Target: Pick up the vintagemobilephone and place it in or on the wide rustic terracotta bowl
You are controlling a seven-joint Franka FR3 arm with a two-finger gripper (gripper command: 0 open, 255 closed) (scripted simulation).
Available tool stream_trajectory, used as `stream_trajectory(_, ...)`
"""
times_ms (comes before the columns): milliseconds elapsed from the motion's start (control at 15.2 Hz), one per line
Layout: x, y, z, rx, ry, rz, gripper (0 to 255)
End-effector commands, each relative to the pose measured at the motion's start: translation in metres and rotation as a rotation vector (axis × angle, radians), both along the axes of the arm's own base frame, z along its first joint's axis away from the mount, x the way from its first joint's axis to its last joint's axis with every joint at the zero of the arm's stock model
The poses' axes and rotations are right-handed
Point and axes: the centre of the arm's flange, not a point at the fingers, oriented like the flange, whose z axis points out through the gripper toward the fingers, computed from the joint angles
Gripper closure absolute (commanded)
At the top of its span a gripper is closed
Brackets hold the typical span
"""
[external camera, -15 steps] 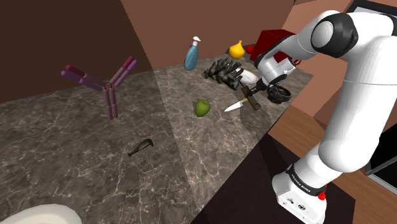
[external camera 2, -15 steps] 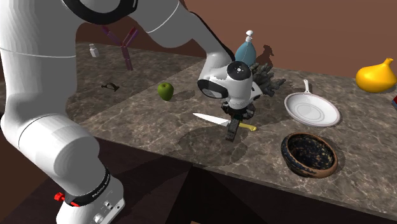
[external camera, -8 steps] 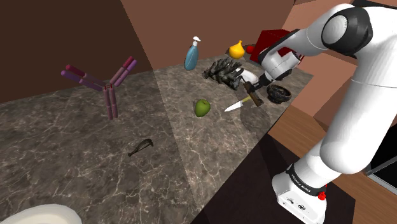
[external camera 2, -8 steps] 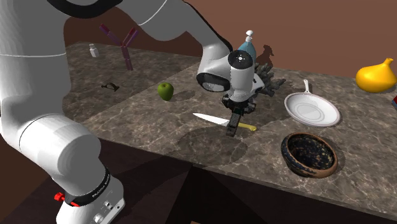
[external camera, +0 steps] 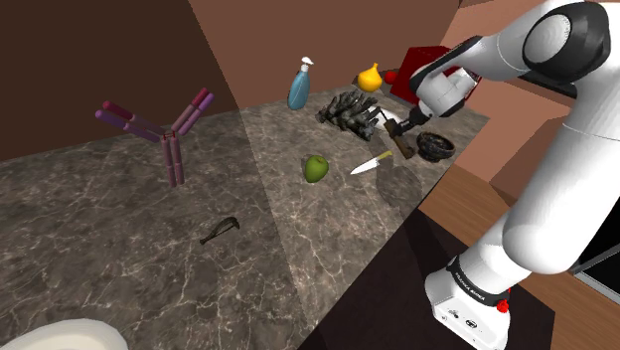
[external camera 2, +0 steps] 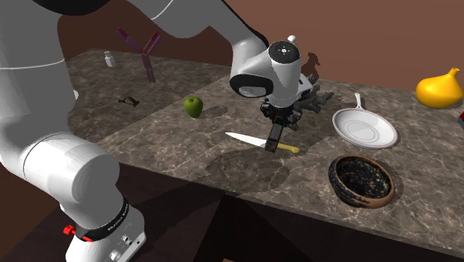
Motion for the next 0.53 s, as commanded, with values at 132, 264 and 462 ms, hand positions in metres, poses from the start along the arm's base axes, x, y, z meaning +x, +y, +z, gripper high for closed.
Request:
stream_trajectory(132,0.001,-0.001,0.022,0.0,0.001,0.0,255)
stream_trajectory(264,0.001,-0.001,0.032,0.0,0.001,0.0,255)
stream_trajectory(462,0.001,-0.001,0.048,0.0,0.001,0.0,255)
